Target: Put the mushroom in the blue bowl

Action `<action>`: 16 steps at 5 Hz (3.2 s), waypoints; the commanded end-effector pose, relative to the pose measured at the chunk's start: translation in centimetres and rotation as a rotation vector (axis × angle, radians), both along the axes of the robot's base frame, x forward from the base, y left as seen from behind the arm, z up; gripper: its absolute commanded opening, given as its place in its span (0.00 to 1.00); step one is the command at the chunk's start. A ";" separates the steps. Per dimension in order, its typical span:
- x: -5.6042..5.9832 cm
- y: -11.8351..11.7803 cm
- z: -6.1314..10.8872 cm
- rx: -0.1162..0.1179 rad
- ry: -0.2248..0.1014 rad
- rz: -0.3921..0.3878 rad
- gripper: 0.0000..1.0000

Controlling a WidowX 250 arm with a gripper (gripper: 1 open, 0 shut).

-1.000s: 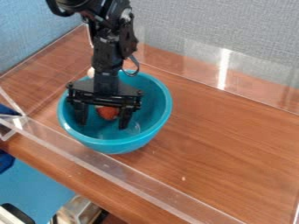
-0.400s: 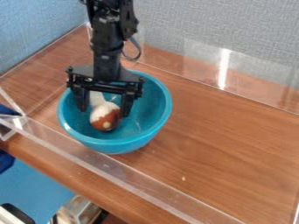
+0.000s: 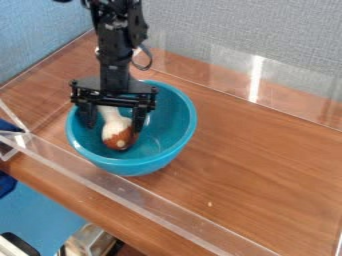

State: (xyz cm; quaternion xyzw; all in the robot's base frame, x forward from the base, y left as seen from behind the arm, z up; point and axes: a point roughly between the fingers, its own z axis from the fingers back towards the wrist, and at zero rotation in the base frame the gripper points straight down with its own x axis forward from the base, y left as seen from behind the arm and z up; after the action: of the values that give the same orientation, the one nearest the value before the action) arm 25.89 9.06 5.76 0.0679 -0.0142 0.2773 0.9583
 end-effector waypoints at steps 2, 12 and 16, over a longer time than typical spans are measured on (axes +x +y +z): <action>0.3 1.1 0.3 0.006 -0.023 0.158 1.00; 0.9 -2.1 6.0 -0.059 -0.012 0.189 1.00; 1.3 -2.0 3.9 -0.056 -0.014 0.016 1.00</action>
State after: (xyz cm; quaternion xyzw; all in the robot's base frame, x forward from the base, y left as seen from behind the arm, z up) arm 27.01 6.69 8.28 0.0418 0.0116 0.2799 0.9591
